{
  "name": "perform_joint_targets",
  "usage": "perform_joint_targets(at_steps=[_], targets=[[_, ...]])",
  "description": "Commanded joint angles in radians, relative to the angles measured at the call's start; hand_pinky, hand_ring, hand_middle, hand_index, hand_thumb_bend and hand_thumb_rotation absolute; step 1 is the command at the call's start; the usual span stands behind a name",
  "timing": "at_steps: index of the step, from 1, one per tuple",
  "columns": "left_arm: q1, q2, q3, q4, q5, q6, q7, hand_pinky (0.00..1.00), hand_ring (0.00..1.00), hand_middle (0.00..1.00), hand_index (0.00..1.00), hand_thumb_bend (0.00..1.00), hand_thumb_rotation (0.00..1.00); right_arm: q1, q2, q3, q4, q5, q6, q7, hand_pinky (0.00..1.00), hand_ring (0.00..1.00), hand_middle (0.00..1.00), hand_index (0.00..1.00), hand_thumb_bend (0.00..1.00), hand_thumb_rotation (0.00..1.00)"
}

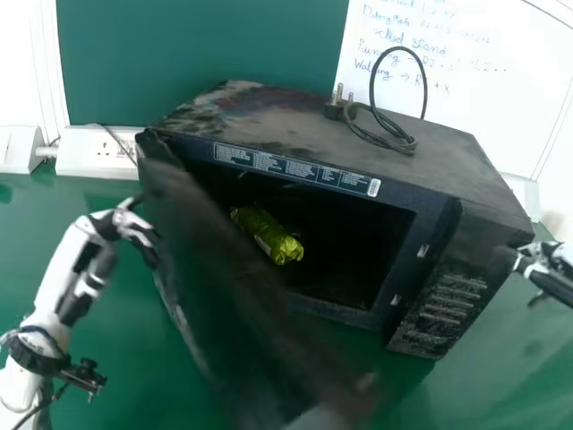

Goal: Put biscuit inside oven

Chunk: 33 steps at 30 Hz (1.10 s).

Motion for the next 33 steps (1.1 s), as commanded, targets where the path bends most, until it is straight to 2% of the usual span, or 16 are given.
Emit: perform_joint_targets(at_steps=[1, 4, 6, 11, 14, 16, 17, 18, 20, 22, 23, 26, 28, 30, 33], targets=[[0.023, 0.017, -0.027, -0.022, 0.012, -0.002, -0.019, 0.24, 0.29, 0.34, 0.48, 0.51, 0.06, 0.010, 0.020, 0.002, -0.008, -0.005, 0.022, -0.043, 0.55, 0.72, 0.79, 0.89, 0.89, 0.52], [0.035, 0.024, -0.045, -0.020, 0.024, -0.014, -0.034, 0.25, 0.29, 0.34, 0.48, 0.51, 0.05, 0.014, 0.013, 0.006, -0.016, 0.004, 0.069, -0.064, 0.49, 0.70, 0.78, 0.90, 0.90, 0.48], [0.041, 0.030, -0.053, -0.011, 0.025, -0.022, -0.047, 0.25, 0.29, 0.34, 0.48, 0.51, 0.05, 0.027, 0.012, 0.001, -0.022, -0.003, 0.065, -0.077, 0.46, 0.68, 0.76, 0.89, 0.89, 0.48], [0.047, 0.041, -0.063, 0.013, 0.041, -0.038, -0.055, 0.25, 0.30, 0.35, 0.48, 0.51, 0.05, 0.077, 0.022, -0.028, -0.015, -0.029, 0.023, -0.106, 0.38, 0.62, 0.75, 0.86, 0.98, 0.58], [0.045, 0.046, -0.063, 0.028, 0.062, -0.051, -0.048, 0.26, 0.31, 0.37, 0.48, 0.51, 0.05, 0.089, 0.019, -0.042, -0.019, -0.033, 0.053, -0.111, 0.33, 0.55, 0.73, 0.86, 0.97, 0.56], [0.041, 0.049, -0.061, 0.045, 0.070, -0.065, -0.047, 0.26, 0.32, 0.37, 0.48, 0.51, 0.05, 0.084, 0.019, -0.043, -0.024, -0.027, 0.093, -0.119, 0.32, 0.54, 0.72, 0.85, 0.98, 0.55], [0.039, 0.051, -0.060, 0.054, 0.068, -0.069, -0.048, 0.27, 0.32, 0.38, 0.48, 0.51, 0.06, 0.075, 0.031, -0.049, -0.022, -0.012, 0.084, -0.121, 0.32, 0.54, 0.72, 0.85, 0.97, 0.52], [0.037, 0.052, -0.060, 0.062, 0.066, -0.073, -0.050, 0.27, 0.33, 0.38, 0.48, 0.52, 0.06, 0.074, 0.037, -0.053, -0.019, -0.005, 0.074, -0.123, 0.34, 0.58, 0.73, 0.86, 0.94, 0.50], [0.032, 0.053, -0.060, 0.080, 0.063, -0.081, -0.051, 0.28, 0.34, 0.39, 0.48, 0.52, 0.06, 0.073, 0.041, -0.056, -0.019, 0.003, 0.076, -0.128, 0.46, 0.67, 0.76, 0.85, 0.96, 0.49], [0.024, 0.055, -0.060, 0.101, 0.062, -0.096, -0.052, 0.29, 0.34, 0.40, 0.48, 0.52, 0.06, 0.082, 0.046, -0.059, -0.020, 0.002, 0.054, -0.138, 0.52, 0.70, 0.77, 0.84, 0.95, 0.49], [0.022, 0.056, -0.060, 0.109, 0.064, -0.101, -0.052, 0.29, 0.34, 0.40, 0.48, 0.52, 0.06, 0.088, 0.040, -0.054, -0.025, -0.006, 0.066, -0.143, 0.51, 0.68, 0.76, 0.83, 0.95, 0.49], [0.014, 0.060, -0.061, 0.131, 0.067, -0.118, -0.052, 0.30, 0.35, 0.40, 0.48, 0.52, 0.06, 0.089, 0.026, -0.038, -0.042, -0.013, 0.105, -0.158, 0.40, 0.60, 0.71, 0.83, 0.95, 0.49], [0.008, 0.062, -0.063, 0.145, 0.066, -0.130, -0.054, 0.30, 0.35, 0.40, 0.48, 0.52, 0.06, 0.079, 0.034, -0.038, -0.046, 0.002, 0.112, -0.162, 0.40, 0.62, 0.71, 0.83, 0.94, 0.47], [0.003, 0.063, -0.067, 0.158, 0.056, -0.137, -0.058, 0.30, 0.35, 0.40, 0.48, 0.52, 0.06, 0.083, 0.026, -0.034, -0.049, 0.004, 0.135, -0.165, 0.39, 0.59, 0.69, 0.84, 0.92, 0.45], [-0.002, 0.066, -0.066, 0.175, 0.066, -0.150, -0.052, 0.30, 0.35, 0.41, 0.48, 0.51, 0.06, 0.088, 0.005, -0.025, -0.054, 0.005, 0.172, -0.166, 0.54, 0.72, 0.79, 0.85, 0.95, 0.45]])
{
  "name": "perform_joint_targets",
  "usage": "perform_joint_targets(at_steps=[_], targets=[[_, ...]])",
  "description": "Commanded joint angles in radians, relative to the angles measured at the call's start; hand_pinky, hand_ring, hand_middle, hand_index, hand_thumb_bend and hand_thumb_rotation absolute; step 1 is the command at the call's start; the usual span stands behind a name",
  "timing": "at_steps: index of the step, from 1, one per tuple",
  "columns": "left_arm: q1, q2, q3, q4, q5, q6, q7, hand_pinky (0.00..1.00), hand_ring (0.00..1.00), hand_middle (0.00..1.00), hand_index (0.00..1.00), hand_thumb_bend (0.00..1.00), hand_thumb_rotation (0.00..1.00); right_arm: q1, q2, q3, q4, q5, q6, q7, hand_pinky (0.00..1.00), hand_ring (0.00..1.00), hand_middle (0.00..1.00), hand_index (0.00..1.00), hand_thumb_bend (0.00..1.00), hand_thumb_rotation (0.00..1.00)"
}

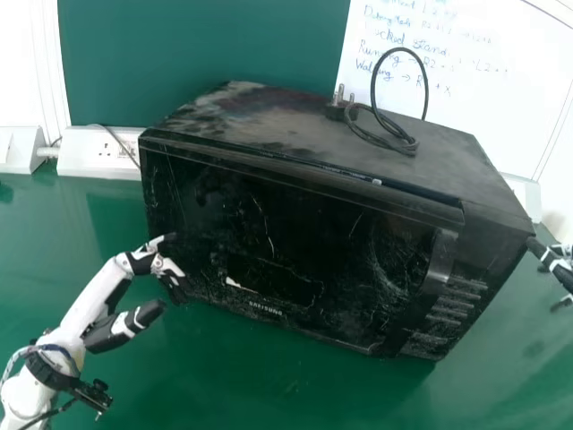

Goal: Put biscuit inside oven

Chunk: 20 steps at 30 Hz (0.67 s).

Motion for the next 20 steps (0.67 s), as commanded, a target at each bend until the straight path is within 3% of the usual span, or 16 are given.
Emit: perform_joint_targets(at_steps=[1, 3, 6, 10, 16, 20], targets=[[-0.009, 0.009, -0.008, 0.013, 0.002, -0.017, 0.000, 0.30, 0.35, 0.41, 0.48, 0.51, 0.06, 0.008, -0.022, 0.004, -0.006, 0.006, 0.012, -0.007, 0.57, 0.74, 0.80, 0.85, 0.96, 0.46], [-0.012, 0.012, -0.002, 0.019, 0.010, -0.018, 0.007, 0.30, 0.35, 0.41, 0.48, 0.52, 0.06, 0.013, -0.020, 0.000, 0.004, 0.011, -0.016, -0.002, 0.62, 0.78, 0.83, 0.86, 0.95, 0.46], [-0.018, 0.016, 0.008, 0.023, 0.023, -0.013, 0.023, 0.31, 0.36, 0.41, 0.48, 0.52, 0.06, -0.001, -0.019, 0.008, 0.005, 0.021, 0.009, -0.008, 0.61, 0.77, 0.83, 0.85, 0.96, 0.45], [-0.034, 0.016, 0.023, 0.042, 0.018, 0.008, 0.047, 0.30, 0.35, 0.41, 0.48, 0.52, 0.06, 0.015, -0.036, 0.018, 0.006, 0.007, 0.002, -0.015, 0.47, 0.66, 0.76, 0.84, 0.93, 0.45], [-0.065, 0.022, 0.058, 0.098, -0.038, 0.051, 0.063, 0.29, 0.36, 0.41, 0.48, 0.51, 0.06, 0.053, -0.023, 0.003, 0.015, -0.016, -0.103, -0.019, 0.46, 0.62, 0.71, 0.81, 0.89, 0.47], [-0.071, 0.017, 0.093, 0.103, -0.087, 0.131, 0.084, 0.27, 0.35, 0.42, 0.48, 0.51, 0.06, 0.053, -0.024, 0.007, 0.013, -0.018, -0.093, -0.024, 0.38, 0.55, 0.67, 0.81, 0.92, 0.49]])
